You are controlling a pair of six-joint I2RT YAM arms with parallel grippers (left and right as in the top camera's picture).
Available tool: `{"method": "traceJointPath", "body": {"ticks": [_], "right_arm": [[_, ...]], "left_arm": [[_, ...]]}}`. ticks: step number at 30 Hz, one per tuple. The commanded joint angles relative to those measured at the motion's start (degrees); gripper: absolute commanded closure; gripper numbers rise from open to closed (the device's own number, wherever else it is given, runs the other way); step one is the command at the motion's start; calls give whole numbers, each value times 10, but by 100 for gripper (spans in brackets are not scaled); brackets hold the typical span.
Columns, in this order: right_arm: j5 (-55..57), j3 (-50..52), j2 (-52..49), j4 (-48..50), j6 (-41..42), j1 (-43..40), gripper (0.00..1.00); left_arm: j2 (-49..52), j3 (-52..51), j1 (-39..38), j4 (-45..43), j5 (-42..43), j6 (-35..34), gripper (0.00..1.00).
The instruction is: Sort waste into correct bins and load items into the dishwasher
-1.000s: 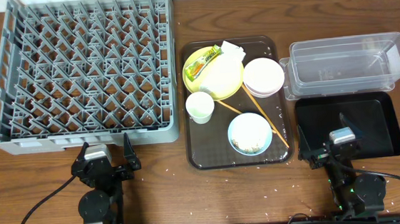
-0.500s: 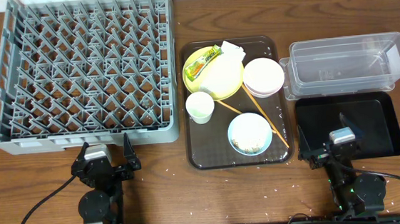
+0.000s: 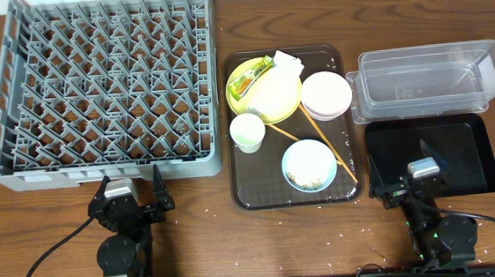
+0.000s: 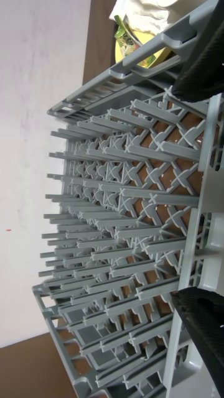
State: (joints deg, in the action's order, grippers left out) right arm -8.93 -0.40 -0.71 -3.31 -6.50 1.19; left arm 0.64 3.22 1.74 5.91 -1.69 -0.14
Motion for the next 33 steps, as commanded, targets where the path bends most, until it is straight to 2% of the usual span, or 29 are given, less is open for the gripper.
{"method": "traceJointPath", "body": {"ticks": [1, 11, 18, 24, 29, 33], "right_arm": [[6, 1, 3, -3, 4, 7, 1], [3, 1, 3, -1, 4, 7, 1], [6, -3, 3, 9, -29, 7, 1], [5, -43, -6, 9, -27, 7, 1], [-5, -129, -76, 4, -21, 7, 1], [-47, -221, -183, -3, -21, 7, 1]], "left_arm": [[-2, -18, 2, 6, -7, 3, 5], [-2, -18, 2, 6, -7, 3, 5], [-2, -18, 2, 6, -7, 3, 5], [-2, -18, 2, 6, -7, 3, 5], [-2, -18, 2, 6, -7, 3, 5], [-2, -18, 2, 6, -7, 3, 5]]}}
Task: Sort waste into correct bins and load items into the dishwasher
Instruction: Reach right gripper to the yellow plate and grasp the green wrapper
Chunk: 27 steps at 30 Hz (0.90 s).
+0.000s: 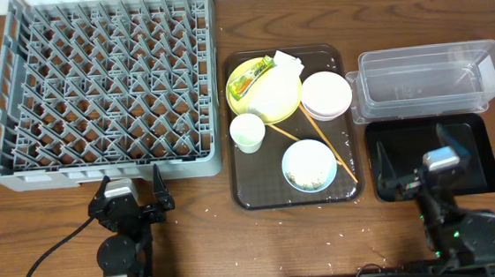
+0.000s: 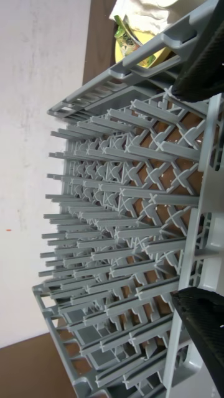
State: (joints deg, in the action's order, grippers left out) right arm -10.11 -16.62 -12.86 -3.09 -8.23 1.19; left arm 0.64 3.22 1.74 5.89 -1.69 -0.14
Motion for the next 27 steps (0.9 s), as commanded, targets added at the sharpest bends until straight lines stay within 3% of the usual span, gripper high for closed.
{"method": "traceJointPath", "body": {"ticks": [1, 11, 20, 23, 27], "right_arm": [[-47, -83, -90, -9, -3, 7, 1], [-165, -402, -430, -98, 120, 16, 1], [-163, -771, -806, -352, 144, 117, 1], [-164, -844, -899, -390, 144, 144, 1], [-184, -867, -982, -359, 144, 175, 1]], "left_arm": [[-2, -18, 2, 6, -7, 3, 5], [-2, -18, 2, 6, -7, 3, 5], [-2, -18, 2, 6, -7, 3, 5], [-2, -18, 2, 6, -7, 3, 5], [-2, -18, 2, 6, -7, 3, 5]]}}
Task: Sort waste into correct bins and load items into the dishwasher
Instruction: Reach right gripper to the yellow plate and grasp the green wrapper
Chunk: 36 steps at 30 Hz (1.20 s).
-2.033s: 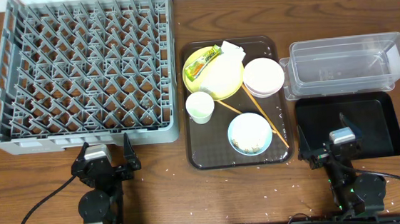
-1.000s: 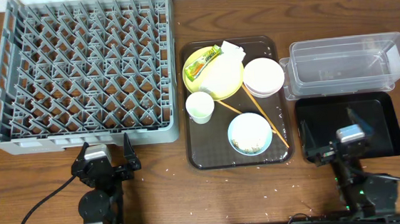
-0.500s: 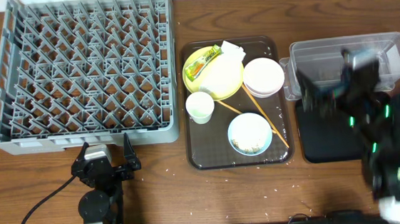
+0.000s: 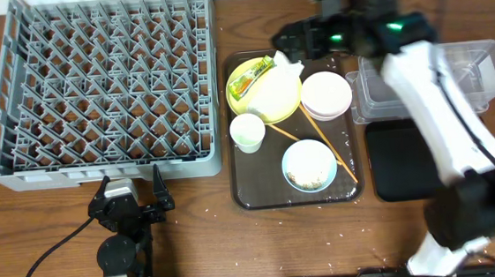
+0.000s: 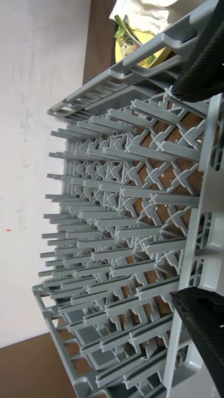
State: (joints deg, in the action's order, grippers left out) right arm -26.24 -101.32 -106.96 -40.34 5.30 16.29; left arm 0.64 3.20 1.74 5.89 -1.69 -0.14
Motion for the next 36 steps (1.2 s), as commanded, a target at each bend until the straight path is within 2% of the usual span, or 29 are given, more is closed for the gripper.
{"method": "traceJointPath", "body": {"ticks": [1, 6, 8, 9, 11, 14, 16, 19, 24, 30, 34, 36], "right_arm": [[-23, -20, -56, 24, 10, 31, 1], [-61, -20, -126, 60, 32, 62, 1], [-39, -20, -143, 66, 45, 71, 14], [-8, -20, -150, 68, 74, 77, 19], [126, -20, -163, 58, 189, 93, 27], [302, -20, -177, 48, 306, 121, 26], [383, -20, -185, 57, 332, 140, 23], [442, -20, -202, 85, 339, 163, 22], [449, -20, -247, 135, 344, 179, 23], [447, -20, -279, 148, 367, 172, 27], [440, -20, -288, 158, 367, 165, 37], [424, -20, -292, 159, 367, 164, 49]], "left_arm": [[-2, -17, 2, 6, -7, 3, 5], [-2, -17, 2, 6, -7, 3, 5], [-2, -17, 2, 6, -7, 3, 5], [-2, -17, 2, 6, -7, 3, 5], [-2, -17, 2, 6, -7, 3, 5], [-2, -17, 2, 6, -7, 3, 5], [-2, -17, 2, 6, -7, 3, 5], [-2, -17, 2, 6, -7, 3, 5], [-2, -17, 2, 6, -7, 3, 5], [-2, -17, 2, 6, -7, 3, 5], [-2, -17, 2, 6, -7, 3, 5], [-2, -17, 2, 6, -7, 3, 5]]}}
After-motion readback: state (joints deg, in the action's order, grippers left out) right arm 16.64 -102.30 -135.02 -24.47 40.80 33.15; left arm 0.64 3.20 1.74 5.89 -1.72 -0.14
